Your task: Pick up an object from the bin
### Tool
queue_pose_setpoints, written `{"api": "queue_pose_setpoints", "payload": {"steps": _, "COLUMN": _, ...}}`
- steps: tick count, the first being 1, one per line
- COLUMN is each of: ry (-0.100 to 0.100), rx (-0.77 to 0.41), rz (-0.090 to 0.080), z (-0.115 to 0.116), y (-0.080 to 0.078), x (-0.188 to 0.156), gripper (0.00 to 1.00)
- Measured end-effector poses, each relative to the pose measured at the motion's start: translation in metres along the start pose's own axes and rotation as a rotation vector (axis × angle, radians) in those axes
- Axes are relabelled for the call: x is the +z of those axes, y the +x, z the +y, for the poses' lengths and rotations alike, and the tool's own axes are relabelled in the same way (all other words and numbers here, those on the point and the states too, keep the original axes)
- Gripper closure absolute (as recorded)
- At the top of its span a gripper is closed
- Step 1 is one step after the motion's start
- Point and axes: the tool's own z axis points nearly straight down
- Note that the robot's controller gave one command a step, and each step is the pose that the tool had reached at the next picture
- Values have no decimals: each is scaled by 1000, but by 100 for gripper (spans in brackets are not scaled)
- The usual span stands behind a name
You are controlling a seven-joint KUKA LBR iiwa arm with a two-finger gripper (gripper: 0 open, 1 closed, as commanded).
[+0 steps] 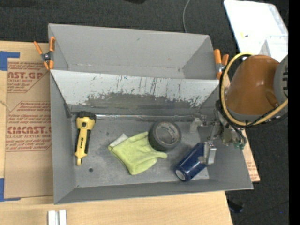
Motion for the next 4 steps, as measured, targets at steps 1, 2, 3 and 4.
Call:
{"api": "queue_pose_setpoints", "payload": {"steps": 1, "ry": 1, "rx": -1, "rz": -8, "z": 0, "y": -2, "x": -5, "gripper": 0}}
{"api": "queue_pose_setpoints", "payload": {"steps": 2, "ry": 2, "rx": -92, "rz": -11, "z": -6, "y": -9, "x": 44, "gripper": 0}}
{"api": "queue_pose_setpoints", "payload": {"steps": 3, "ry": -1, "rx": 5, "rz": -10, "z": -19, "y": 9, "x": 97, "gripper": 0}}
{"api": "queue_pose_setpoints", "payload": {"steps": 4, "ry": 4, "rx": -516, "rz": -12, "z": -39, "y": 12, "x": 111, "gripper": 100}}
